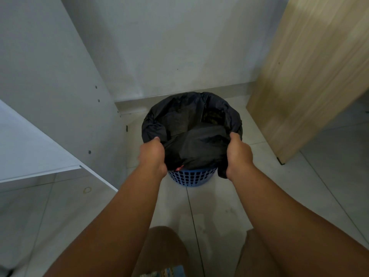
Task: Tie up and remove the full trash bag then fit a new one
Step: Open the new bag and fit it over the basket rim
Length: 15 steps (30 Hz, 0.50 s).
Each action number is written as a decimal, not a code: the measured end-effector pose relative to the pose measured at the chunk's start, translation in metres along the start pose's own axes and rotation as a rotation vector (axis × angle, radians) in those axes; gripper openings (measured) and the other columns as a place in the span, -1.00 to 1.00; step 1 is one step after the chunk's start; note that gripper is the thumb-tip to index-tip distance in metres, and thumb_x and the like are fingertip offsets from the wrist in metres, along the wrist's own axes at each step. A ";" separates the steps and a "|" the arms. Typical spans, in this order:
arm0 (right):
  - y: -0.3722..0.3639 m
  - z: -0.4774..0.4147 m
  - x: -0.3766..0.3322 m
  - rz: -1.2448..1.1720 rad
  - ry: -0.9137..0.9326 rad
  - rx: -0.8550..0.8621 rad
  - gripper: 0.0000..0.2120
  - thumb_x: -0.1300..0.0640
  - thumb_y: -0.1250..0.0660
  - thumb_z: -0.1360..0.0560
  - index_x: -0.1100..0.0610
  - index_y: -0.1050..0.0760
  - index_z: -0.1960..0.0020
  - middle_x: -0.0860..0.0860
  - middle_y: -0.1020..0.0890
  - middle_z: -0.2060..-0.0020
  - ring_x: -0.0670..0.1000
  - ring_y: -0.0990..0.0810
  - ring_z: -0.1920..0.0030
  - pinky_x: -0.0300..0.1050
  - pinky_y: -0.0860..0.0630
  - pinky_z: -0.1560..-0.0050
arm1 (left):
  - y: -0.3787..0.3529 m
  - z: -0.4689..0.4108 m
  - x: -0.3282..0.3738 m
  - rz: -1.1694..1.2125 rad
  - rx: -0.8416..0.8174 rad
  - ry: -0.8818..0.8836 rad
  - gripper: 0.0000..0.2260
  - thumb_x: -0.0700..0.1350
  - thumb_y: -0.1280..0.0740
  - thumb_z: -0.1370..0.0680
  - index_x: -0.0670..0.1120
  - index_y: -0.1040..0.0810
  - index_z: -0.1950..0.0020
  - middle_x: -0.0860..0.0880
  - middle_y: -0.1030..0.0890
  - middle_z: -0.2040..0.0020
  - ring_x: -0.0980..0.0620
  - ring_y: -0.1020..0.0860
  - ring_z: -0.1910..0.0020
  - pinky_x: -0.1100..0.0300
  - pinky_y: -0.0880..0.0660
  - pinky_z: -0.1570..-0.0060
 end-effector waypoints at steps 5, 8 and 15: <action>0.003 -0.004 0.009 0.170 0.141 0.203 -0.44 -0.15 -0.23 -0.62 0.32 -0.39 -0.35 0.23 -0.54 -0.26 0.27 -0.55 -0.22 0.02 -0.49 -0.14 | 0.007 0.005 0.001 -0.237 0.336 -0.082 -0.38 0.27 -0.18 -0.60 -0.13 -0.32 -0.50 -0.22 -0.43 -0.42 -0.29 -0.49 -0.29 -0.22 -0.49 -0.26; 0.013 0.008 0.004 0.252 0.371 0.198 -0.53 -0.09 -0.13 -0.68 0.32 -0.43 -0.26 0.23 -0.59 -0.11 0.18 -0.56 -0.05 -0.11 -0.36 0.06 | 0.010 0.018 0.009 -0.301 0.388 -0.278 -0.47 0.18 -0.15 -0.67 -0.21 -0.31 -0.44 -0.22 -0.44 -0.39 -0.22 -0.48 -0.30 -0.08 -0.44 -0.24; 0.028 0.012 -0.003 0.494 0.609 0.099 -0.60 -0.12 -0.10 -0.67 0.22 -0.42 0.05 -0.05 -0.46 0.32 0.02 -0.46 0.27 -0.12 -0.33 0.34 | 0.014 0.022 0.020 -0.243 0.189 -0.538 -0.55 0.16 -0.09 -0.69 -0.22 -0.45 -0.22 -0.05 -0.53 -0.03 -0.02 -0.50 -0.02 0.13 -0.39 -0.01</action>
Point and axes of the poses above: each hand's wrist, its own z-axis away from the middle knuckle, its own y-axis out of the back of the hand, x = y × z, the point moved 9 cm from there along -z, towards the middle knuckle
